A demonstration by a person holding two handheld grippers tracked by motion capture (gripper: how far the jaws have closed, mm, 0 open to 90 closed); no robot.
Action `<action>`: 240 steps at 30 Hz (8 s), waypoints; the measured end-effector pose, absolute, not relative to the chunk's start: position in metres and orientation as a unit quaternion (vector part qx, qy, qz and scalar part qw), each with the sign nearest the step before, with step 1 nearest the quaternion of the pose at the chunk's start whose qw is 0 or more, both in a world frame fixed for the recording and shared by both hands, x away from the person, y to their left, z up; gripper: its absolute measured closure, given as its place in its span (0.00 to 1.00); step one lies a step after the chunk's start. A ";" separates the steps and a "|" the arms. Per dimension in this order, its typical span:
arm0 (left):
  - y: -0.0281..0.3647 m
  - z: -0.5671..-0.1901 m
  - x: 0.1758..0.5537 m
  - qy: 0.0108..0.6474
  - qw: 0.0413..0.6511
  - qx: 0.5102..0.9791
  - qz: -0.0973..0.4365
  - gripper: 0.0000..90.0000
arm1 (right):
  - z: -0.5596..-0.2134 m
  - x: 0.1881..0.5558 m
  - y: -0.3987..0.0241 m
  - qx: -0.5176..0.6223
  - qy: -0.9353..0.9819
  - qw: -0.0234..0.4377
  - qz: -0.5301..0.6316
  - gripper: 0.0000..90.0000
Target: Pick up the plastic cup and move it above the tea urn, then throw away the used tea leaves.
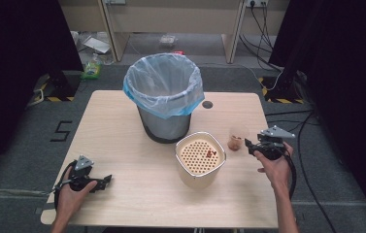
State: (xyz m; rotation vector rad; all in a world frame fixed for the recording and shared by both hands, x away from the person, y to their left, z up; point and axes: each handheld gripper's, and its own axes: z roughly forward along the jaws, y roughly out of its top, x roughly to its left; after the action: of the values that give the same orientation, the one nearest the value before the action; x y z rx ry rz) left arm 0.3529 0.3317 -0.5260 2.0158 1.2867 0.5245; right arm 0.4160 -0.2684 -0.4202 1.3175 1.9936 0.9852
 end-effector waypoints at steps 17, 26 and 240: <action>0.332 -0.526 0.353 0.494 0.340 0.774 0.201 0.00 | -0.418 0.460 -0.262 0.502 0.749 0.252 0.350 0.61; 0.332 -0.526 0.353 0.494 0.339 0.775 0.201 0.00 | -0.429 0.481 -0.257 0.511 0.764 0.227 0.323 0.66; 0.332 -0.526 0.353 0.492 0.340 0.776 0.201 0.00 | -0.260 0.459 -0.191 0.355 0.688 0.371 0.514 0.97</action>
State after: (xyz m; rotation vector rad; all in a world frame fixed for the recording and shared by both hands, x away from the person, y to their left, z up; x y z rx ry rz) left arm 0.3533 0.3319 -0.5260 2.0192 1.2814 0.5233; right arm 0.4594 -0.1910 -0.2602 0.9100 1.7634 1.3175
